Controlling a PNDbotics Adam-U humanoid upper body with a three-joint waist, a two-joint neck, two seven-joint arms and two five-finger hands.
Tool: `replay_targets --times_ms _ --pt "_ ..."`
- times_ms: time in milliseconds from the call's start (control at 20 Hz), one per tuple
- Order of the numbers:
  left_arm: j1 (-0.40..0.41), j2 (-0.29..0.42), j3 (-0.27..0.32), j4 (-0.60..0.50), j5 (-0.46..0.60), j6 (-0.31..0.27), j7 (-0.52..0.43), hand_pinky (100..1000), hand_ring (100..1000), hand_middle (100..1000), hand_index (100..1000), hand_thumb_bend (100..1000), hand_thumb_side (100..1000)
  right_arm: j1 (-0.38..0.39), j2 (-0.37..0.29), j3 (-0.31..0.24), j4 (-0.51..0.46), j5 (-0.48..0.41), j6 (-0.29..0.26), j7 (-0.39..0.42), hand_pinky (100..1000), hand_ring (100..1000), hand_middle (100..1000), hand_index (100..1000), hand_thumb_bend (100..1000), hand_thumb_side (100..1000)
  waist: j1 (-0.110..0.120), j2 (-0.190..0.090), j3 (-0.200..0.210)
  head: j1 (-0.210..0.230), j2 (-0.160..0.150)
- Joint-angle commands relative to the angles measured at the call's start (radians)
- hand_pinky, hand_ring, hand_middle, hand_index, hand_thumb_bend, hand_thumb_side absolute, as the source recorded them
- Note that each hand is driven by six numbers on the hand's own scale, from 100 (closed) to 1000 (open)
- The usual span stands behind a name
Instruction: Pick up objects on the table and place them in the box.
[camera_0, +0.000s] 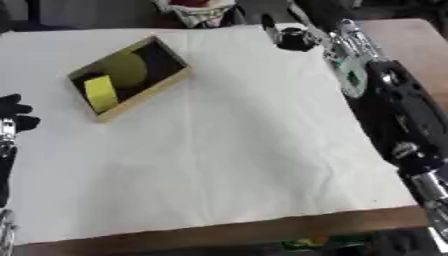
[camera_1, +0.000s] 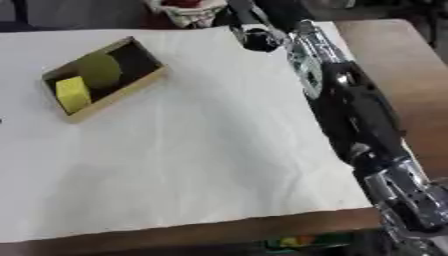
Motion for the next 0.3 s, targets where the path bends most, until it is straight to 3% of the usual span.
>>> replay_targets --times_ms 50,300 --pt "-0.007 0.021 0.009 -0.011 -0.008 0.0 0.005 672 593 594 757 100 718 0.039 -0.045 -0.015 -0.105 -0.059 -0.01 -0.05 691 754 759 874 100 138 0.002 -0.016 -0.006 0.014 0.005" --pt "-0.01 0.022 0.009 -0.011 -0.009 0.0 0.005 673 599 598 756 100 720 0.174 -0.029 -0.033 -0.24 -0.142 0.034 -0.108 673 739 738 849 100 168 0.002 -0.011 -0.019 0.034 0.005"
